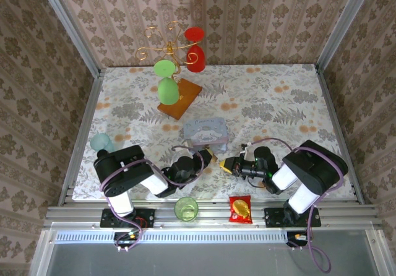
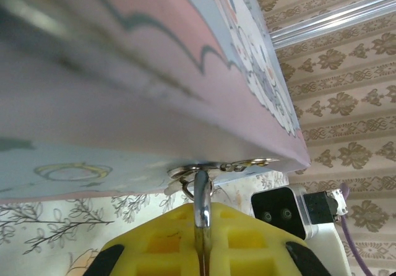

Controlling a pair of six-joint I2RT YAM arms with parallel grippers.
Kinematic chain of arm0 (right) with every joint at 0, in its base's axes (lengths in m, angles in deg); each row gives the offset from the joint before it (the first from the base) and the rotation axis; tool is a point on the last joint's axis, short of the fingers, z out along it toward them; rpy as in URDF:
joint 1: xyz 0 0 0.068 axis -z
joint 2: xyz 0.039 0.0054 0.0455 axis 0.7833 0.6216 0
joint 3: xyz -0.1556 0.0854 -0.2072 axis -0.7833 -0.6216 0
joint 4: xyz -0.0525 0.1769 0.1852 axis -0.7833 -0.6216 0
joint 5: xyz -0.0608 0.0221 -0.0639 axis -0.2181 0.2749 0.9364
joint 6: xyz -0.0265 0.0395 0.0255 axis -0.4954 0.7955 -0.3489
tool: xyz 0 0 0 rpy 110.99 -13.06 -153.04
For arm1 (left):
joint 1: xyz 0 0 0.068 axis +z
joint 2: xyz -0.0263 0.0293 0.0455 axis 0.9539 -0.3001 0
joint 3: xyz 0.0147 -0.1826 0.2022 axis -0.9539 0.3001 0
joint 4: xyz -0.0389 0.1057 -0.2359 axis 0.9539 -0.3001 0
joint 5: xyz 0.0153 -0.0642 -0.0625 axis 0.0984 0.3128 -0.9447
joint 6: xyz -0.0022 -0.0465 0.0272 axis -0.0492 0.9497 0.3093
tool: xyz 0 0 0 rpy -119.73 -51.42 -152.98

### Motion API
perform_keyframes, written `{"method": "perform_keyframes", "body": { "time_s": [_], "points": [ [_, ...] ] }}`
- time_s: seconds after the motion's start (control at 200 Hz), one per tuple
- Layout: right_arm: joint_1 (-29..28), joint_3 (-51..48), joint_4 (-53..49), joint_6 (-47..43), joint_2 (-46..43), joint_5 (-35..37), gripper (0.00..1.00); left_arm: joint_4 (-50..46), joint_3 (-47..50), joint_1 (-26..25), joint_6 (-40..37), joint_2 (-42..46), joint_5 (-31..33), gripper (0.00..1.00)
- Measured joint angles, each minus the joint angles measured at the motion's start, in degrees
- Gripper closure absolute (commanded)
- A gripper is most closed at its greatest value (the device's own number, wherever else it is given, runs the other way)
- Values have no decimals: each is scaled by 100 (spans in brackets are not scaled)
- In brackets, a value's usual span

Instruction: Unlock the padlock with the key

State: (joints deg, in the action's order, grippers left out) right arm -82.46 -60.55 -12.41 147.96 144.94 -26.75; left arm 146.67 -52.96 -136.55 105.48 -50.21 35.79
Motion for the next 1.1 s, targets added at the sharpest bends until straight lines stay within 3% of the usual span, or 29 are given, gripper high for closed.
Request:
{"method": "perform_keyframes", "body": {
  "time_s": [1.1],
  "points": [
    [286,-260,144,225,-455,323,100,111,-11,-68,251,98,46,100]
  ]
}}
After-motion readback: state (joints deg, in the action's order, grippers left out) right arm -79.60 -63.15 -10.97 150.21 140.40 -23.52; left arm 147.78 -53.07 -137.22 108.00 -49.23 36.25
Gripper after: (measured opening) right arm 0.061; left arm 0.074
